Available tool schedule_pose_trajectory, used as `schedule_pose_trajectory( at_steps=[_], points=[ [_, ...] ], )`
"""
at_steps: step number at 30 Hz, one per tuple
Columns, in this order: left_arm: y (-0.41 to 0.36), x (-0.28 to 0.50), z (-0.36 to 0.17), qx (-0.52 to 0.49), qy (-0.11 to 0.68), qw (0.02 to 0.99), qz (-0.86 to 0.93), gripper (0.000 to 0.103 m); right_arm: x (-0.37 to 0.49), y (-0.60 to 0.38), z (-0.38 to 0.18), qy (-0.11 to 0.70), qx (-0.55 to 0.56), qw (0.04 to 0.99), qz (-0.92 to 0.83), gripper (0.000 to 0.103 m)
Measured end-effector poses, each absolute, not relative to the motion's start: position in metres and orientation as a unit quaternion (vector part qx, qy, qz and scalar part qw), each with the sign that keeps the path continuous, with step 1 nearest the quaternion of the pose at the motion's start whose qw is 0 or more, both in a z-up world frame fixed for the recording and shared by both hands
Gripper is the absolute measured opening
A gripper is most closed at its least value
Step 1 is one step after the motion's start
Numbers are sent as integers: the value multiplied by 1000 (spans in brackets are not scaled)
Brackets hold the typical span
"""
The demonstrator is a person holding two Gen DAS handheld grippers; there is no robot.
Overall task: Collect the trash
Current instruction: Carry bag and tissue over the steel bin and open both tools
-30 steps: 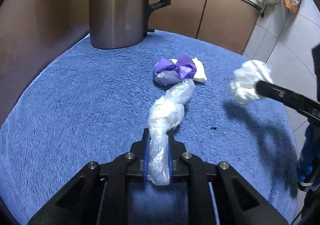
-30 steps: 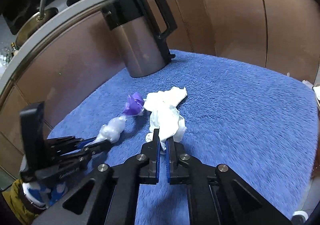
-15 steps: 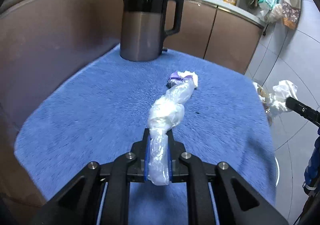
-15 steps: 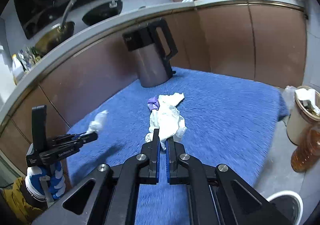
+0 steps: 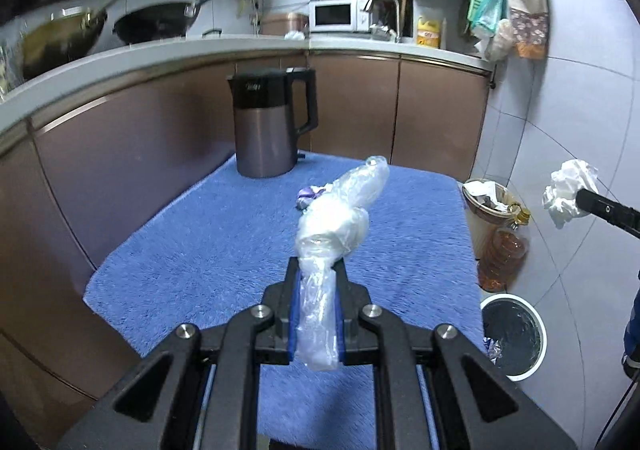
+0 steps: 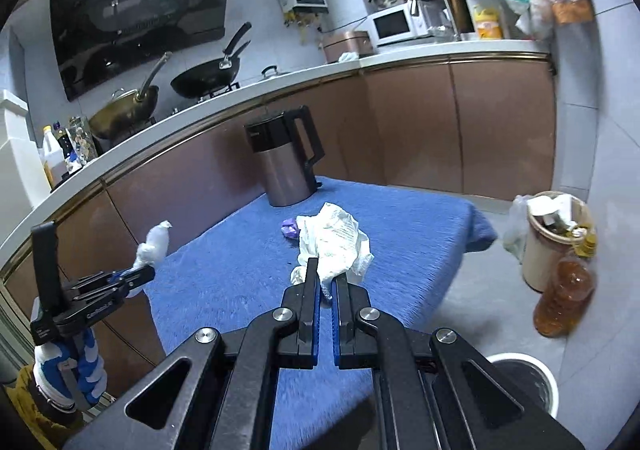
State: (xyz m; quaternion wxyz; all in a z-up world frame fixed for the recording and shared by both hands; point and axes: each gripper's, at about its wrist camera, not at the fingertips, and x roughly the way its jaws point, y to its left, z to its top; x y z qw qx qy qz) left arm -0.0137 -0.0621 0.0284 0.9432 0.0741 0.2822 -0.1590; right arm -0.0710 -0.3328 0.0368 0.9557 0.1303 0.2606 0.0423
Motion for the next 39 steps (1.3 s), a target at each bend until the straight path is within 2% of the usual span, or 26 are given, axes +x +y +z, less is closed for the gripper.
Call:
schedule_pose_trajectory(
  at_steps=[9,18,32,39],
  points=[
    [-79,-72,40,94,254,950,-158,13,-123,-346,45,245,138,959,25,5],
    [-83,-98,44,105,238,954,-152,13,-149,-350,48,239,131,962,9,5],
    [-122,-98,32,130,250,946,-162,13,-148,-379,15,268,151,952,-10,5],
    [-166,-83,17,147,279,928,-197,13,-147,-408,-10,284,172,943,-30,5]
  ],
)
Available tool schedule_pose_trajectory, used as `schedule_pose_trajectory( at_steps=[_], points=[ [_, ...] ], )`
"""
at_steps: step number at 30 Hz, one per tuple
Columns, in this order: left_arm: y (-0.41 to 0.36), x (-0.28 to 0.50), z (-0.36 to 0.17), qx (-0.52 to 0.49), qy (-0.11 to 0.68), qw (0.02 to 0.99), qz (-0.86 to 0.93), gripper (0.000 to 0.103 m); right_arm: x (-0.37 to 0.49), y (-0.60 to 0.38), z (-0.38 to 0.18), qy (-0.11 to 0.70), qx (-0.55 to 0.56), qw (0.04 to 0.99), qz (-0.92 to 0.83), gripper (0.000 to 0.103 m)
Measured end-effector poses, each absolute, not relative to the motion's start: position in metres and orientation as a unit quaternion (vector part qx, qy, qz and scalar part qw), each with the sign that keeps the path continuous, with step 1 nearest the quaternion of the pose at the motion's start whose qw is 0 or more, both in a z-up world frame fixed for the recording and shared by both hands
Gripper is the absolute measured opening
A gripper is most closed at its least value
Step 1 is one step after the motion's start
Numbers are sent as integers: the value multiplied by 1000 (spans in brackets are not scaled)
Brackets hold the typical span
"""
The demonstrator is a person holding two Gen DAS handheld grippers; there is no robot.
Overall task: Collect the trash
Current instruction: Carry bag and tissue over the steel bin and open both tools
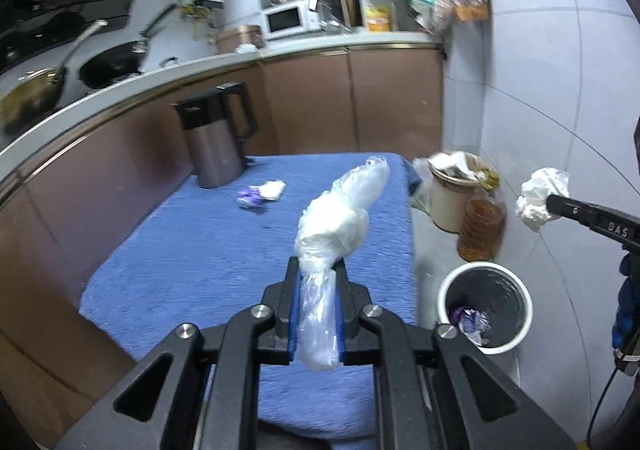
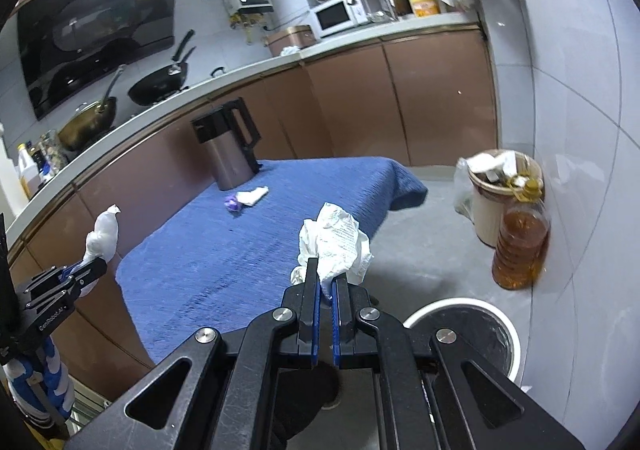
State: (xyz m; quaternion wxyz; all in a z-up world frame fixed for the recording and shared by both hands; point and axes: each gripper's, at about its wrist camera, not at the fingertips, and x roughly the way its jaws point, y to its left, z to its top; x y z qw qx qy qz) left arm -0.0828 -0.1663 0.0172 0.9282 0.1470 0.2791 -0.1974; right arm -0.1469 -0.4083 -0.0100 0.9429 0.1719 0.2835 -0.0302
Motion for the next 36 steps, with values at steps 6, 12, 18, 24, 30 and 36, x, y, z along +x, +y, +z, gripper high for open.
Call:
schedule_pose_trajectory(
  at_steps=[6,12,18,24,30,36],
  points=[
    [-241,-71,-16,183,327,885,-277,13,-151,-444,-45,308,207,926,-62,5],
    [-317,-58,-63,217,381,831,-342,13,-154,-488,-92,343,249,900,-98,5],
    [-372,-49,-100,231,411,793,-386,16,-142,-517,-132,379,266,878,-122,6],
    [-403,-40,-121,215,434,766,-423,33,-126,-537,-171,411,266,860,-142,9],
    [-400,-33,-121,178,445,765,-431,45,-124,-544,-193,432,261,848,-162,29],
    [-379,-39,-101,162,431,781,-422,45,-131,-546,-185,423,266,849,-173,32]
  ],
)
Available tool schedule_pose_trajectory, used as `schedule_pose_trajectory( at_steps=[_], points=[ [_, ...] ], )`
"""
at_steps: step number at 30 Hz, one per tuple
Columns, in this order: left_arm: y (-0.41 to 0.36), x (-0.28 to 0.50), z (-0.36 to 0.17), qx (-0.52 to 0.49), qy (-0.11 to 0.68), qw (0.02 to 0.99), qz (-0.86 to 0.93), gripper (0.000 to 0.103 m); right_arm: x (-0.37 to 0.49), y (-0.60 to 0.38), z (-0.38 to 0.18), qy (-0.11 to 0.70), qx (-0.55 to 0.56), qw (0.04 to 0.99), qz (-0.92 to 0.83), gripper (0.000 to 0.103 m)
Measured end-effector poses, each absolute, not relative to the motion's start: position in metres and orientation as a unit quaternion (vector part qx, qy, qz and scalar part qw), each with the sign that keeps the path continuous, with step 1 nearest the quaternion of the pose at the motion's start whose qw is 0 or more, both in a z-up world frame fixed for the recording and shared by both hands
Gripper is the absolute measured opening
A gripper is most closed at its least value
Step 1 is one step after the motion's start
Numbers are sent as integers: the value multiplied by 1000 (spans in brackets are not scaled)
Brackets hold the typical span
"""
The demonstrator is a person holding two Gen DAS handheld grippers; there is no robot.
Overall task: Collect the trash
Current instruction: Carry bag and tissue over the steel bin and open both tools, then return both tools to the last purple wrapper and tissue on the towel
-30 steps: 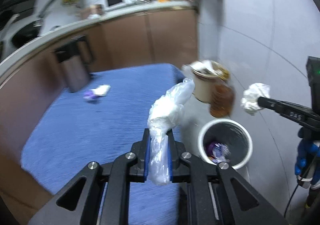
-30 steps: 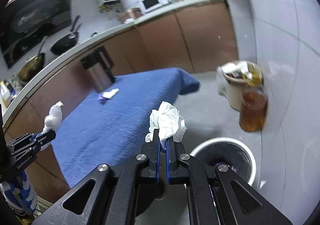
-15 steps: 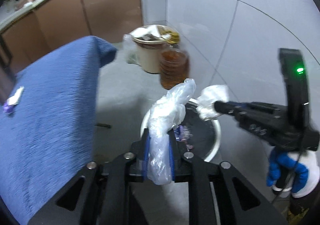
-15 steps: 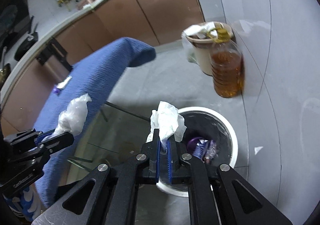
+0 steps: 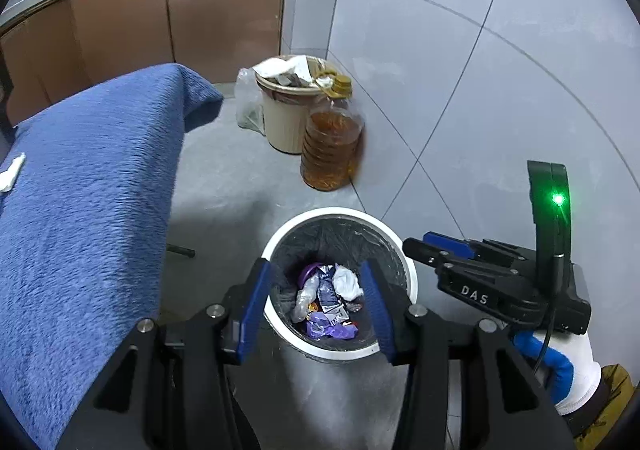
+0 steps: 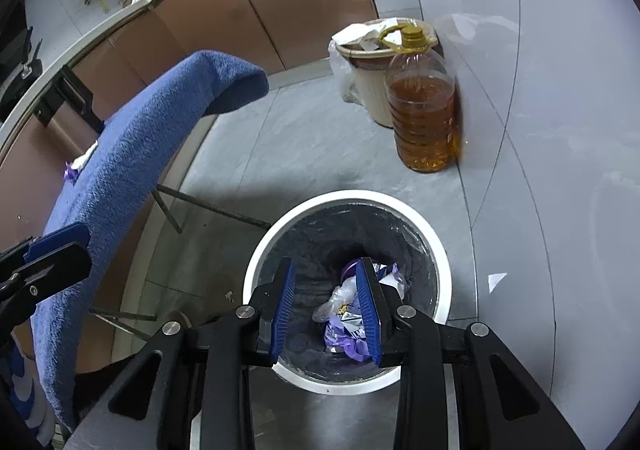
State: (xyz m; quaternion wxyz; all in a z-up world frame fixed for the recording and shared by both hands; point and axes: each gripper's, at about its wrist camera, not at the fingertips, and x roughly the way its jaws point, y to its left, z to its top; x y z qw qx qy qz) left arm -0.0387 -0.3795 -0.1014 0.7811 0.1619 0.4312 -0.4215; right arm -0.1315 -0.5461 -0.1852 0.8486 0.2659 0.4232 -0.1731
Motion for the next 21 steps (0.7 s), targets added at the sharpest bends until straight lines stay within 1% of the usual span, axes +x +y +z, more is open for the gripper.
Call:
schedule_pose_trajectory(
  at_steps=[8,13,18,21],
  points=[
    [-336,-58,-60,136,383,818,-407,45,-142,-524,-148,397,249,867,-171,32],
    [-295,-71,-31,113,343,845,-395,45,-153,-501,-120,381,233,880,-165,34],
    [-242,-77,-3,75,326,867,-370,45,-159,-473,-78,357,203,899,-151,34],
    [-213,-81,9,55,311,883,-346,47,-160,-449,-46,337,176,915,-133,36]
  ],
)
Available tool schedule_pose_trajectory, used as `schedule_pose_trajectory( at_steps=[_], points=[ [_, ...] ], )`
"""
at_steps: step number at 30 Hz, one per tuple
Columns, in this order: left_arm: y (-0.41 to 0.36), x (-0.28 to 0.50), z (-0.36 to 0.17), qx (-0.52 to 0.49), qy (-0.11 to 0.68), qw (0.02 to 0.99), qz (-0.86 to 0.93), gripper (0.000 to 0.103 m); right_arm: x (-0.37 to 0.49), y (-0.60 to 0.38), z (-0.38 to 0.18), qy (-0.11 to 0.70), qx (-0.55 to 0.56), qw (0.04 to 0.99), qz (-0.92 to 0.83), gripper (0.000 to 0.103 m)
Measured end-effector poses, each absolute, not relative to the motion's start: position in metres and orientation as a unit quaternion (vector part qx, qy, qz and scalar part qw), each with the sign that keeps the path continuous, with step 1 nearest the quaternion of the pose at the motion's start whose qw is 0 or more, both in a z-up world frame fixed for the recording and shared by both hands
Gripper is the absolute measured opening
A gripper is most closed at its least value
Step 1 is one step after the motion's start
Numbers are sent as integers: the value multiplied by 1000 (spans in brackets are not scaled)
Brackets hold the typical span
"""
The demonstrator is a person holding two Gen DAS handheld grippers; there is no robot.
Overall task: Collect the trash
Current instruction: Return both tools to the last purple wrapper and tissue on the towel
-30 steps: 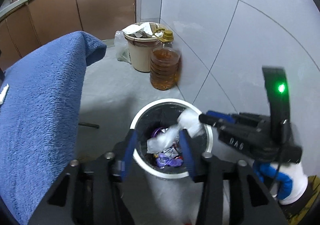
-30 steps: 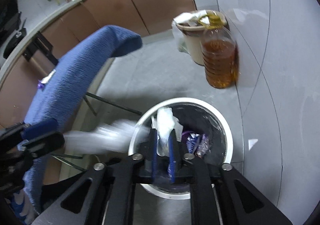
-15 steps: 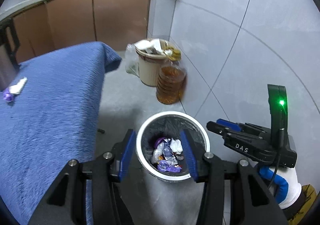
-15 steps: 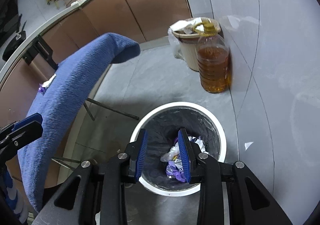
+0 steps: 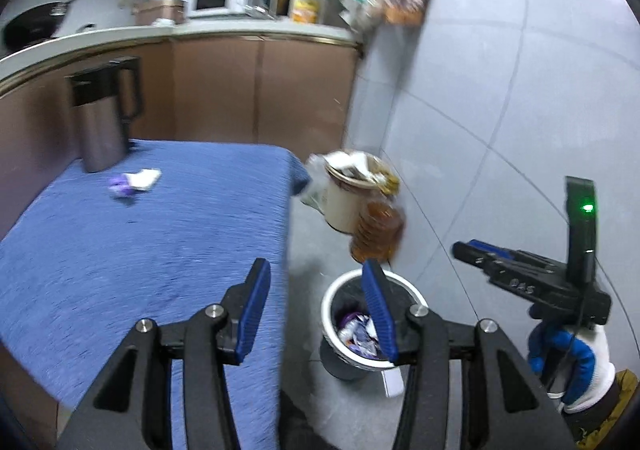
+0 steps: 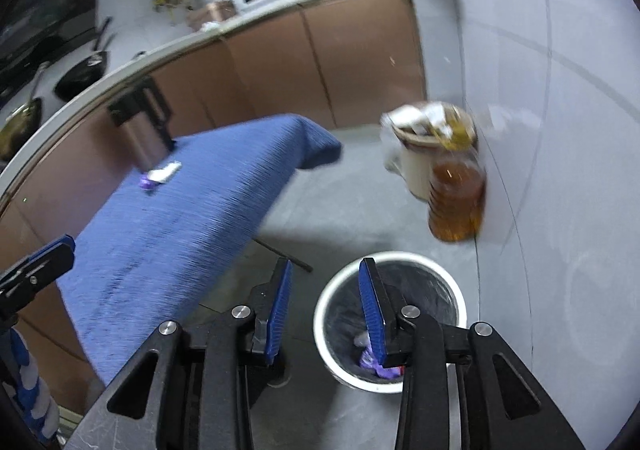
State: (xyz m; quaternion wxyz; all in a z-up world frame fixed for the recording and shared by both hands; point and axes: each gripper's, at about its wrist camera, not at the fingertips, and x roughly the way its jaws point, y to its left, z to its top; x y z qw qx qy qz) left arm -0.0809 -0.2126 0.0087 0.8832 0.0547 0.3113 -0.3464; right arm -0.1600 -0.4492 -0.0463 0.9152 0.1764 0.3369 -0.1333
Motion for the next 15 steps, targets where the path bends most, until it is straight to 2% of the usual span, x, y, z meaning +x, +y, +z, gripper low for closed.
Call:
schedule_pose_trajectory(
  at_steps=[2,7,10,13,15],
  points=[
    [-189,-85,16,43,302,895,-326,51,-162,-433,-27,323,158,925,-120,38],
    [-137,-90,26,19,291,916,-275,52,-161,-393,13,294,120,945,-84,40],
    [-108,-92,32,22,279,931,-235,52,-160,-374,29,280,105,952,-63,40],
    [-89,-94,38,26,264,944,-198,58,-154,-356,43,270,92,958,-40,42],
    [-78,-93,44,30,254,951,-173,58,-148,-345,48,266,86,960,-28,42]
  ],
)
